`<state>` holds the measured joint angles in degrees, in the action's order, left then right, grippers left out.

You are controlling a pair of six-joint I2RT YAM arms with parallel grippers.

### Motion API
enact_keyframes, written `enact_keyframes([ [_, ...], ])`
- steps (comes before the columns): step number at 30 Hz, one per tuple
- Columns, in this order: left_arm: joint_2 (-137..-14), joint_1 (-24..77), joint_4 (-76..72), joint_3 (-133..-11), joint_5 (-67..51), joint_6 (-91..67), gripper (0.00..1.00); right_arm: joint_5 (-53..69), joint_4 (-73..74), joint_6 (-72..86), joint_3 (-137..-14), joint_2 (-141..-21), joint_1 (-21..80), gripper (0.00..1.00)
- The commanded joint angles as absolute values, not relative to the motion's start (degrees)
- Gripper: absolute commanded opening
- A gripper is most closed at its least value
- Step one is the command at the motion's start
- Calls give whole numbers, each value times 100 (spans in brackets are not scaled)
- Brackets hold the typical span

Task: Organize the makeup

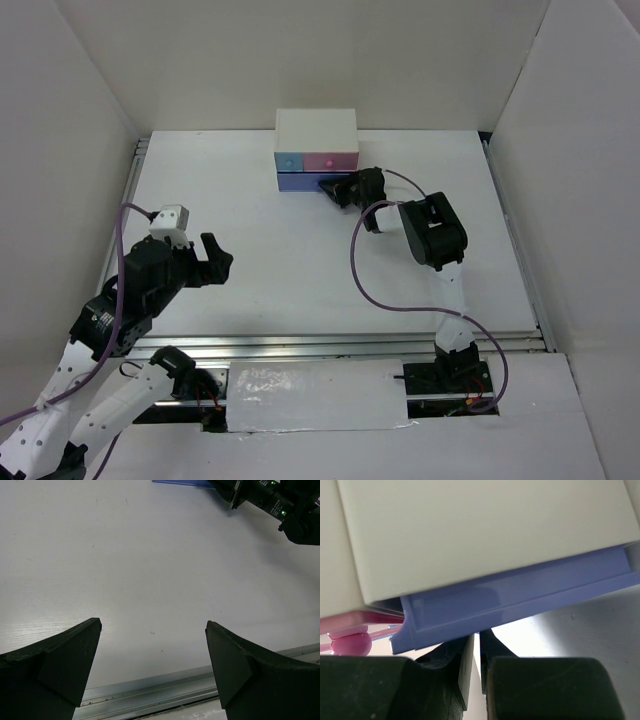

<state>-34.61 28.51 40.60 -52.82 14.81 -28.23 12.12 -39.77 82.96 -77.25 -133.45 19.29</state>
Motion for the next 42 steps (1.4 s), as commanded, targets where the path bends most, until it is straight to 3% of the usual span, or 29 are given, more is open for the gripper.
enact_keyframes([
  [1,-3401,2821,3797,-5265,1389,-2646,99,993,-4272,8200,-7884,-13254,1863,17],
  [20,-3384,2769,3771,-5247,1336,-2637,99,1327,-4078,7910,-8148,-13307,1731,18],
  [25,-3393,2742,3797,-5265,1388,-2663,99,1433,-4507,7945,-7194,-12631,1775,21],
  [30,-3462,2454,3955,-5361,1985,-2909,100,1634,-4930,7841,-5673,-11421,1784,46],
  [34,-3822,1724,4210,-5519,2250,-3111,99,1705,-4993,7218,-4450,-10058,1776,100],
  [36,-3893,1346,4289,-5590,2381,-3172,99,2073,-4739,6489,-4061,-9091,1740,100],
  [38,-3885,1022,4289,-5616,2461,-3234,99,2276,-3355,5265,-4200,-8005,1740,100],
  [39,-3850,933,4280,-5608,2496,-3217,99,2033,-1713,4760,-4375,-7607,1827,100],
  [41,-3780,739,4280,-5625,2557,-3199,99,859,-113,3611,-4962,-6555,2344,100],
  [42,-3762,730,4289,-5651,2653,-3156,99,-313,947,3308,-5088,-6235,2677,100],
])
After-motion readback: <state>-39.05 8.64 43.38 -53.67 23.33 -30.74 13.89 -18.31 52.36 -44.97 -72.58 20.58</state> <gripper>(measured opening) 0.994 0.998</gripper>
